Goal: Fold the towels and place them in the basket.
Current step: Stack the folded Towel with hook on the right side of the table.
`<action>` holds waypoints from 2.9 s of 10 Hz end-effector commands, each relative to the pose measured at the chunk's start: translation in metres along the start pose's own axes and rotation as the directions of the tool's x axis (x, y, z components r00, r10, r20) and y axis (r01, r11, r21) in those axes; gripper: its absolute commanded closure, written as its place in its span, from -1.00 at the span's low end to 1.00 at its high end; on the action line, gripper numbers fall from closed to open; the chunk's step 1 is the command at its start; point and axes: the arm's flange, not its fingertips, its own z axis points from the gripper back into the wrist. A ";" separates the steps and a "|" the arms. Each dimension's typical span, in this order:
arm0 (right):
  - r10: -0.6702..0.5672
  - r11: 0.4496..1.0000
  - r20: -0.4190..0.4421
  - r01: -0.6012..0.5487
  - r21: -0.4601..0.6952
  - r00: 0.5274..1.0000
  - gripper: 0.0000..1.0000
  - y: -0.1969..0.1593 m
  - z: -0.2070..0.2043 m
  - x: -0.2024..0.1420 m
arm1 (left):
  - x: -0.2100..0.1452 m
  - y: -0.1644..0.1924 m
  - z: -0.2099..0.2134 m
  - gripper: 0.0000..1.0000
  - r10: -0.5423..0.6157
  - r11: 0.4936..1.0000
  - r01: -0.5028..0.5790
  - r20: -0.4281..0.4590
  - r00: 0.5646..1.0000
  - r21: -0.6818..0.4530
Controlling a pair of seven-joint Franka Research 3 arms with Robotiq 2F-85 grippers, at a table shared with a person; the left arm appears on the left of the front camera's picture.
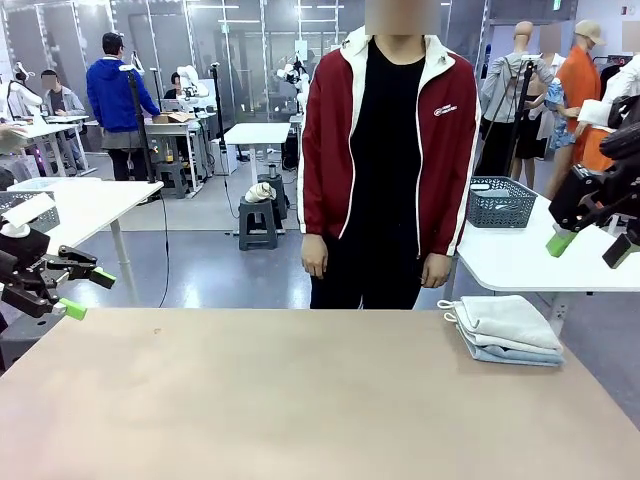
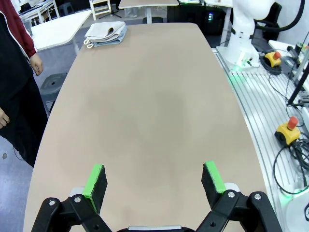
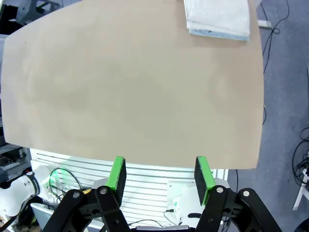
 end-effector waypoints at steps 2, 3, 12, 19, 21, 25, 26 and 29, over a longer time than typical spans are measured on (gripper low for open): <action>0.015 1.000 -0.007 -0.015 0.003 1.000 -0.43 0.000 0.003 -0.001 | 0.001 0.000 0.001 -1.00 -0.003 1.000 0.003 0.001 1.000 0.002; 0.015 1.000 -0.007 -0.015 0.003 1.000 -0.43 0.000 0.003 -0.001 | 0.001 0.000 0.001 -1.00 -0.003 1.000 0.003 0.001 1.000 0.002; 0.015 1.000 -0.007 -0.015 0.003 1.000 -0.43 0.000 0.003 -0.001 | 0.001 0.000 0.001 -1.00 -0.003 1.000 0.003 0.001 1.000 0.002; 0.015 1.000 -0.007 -0.015 0.003 1.000 -0.43 0.000 0.003 -0.001 | 0.001 0.000 0.001 -1.00 -0.003 1.000 0.003 0.001 1.000 0.002; 0.015 1.000 -0.007 -0.015 0.003 1.000 -0.43 0.000 0.003 -0.001 | 0.001 0.000 0.001 -1.00 -0.003 1.000 0.003 0.001 1.000 0.002; 0.015 1.000 -0.007 -0.015 0.003 1.000 -0.43 0.000 0.003 -0.001 | 0.001 0.000 0.001 -1.00 -0.003 1.000 0.003 0.001 1.000 0.002; 0.015 1.000 -0.007 -0.015 0.003 1.000 -0.43 0.000 0.003 -0.001 | 0.001 0.000 0.001 -1.00 -0.003 1.000 0.003 0.001 1.000 0.002; 0.015 1.000 -0.007 -0.015 0.003 1.000 -0.43 0.000 0.003 -0.001 | 0.001 0.000 0.001 -1.00 -0.003 1.000 0.003 0.001 1.000 0.002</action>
